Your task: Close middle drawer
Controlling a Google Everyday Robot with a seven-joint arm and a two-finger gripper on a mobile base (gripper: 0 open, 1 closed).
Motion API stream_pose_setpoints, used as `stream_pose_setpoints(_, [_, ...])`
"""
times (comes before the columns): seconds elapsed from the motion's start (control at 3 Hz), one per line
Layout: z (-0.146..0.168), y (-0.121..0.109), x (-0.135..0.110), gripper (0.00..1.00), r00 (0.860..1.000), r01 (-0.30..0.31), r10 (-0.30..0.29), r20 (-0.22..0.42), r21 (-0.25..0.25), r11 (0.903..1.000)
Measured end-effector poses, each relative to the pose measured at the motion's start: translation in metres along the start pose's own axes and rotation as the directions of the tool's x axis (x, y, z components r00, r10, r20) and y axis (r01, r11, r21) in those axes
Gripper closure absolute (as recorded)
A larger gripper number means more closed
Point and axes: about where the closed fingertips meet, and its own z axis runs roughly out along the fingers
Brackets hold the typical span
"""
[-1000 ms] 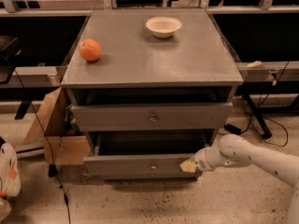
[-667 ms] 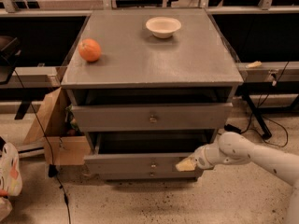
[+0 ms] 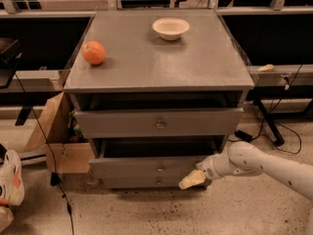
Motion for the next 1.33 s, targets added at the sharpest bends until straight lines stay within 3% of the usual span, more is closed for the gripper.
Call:
stream_pose_setpoints(0.33, [-0.001, 0.003, 0.002, 0.00, 1.000, 0.000, 0.000, 0.000, 0.000, 1.0000])
stream_pose_setpoints(1.0, [0.017, 0.002, -0.007, 0.42, 1.000, -0.002, 0.002, 0.005, -0.021, 0.9998])
stream_pose_setpoints(1.33, [0.026, -0.009, -0.023, 0.73, 1.000, -0.006, 0.006, 0.020, -0.013, 0.9999])
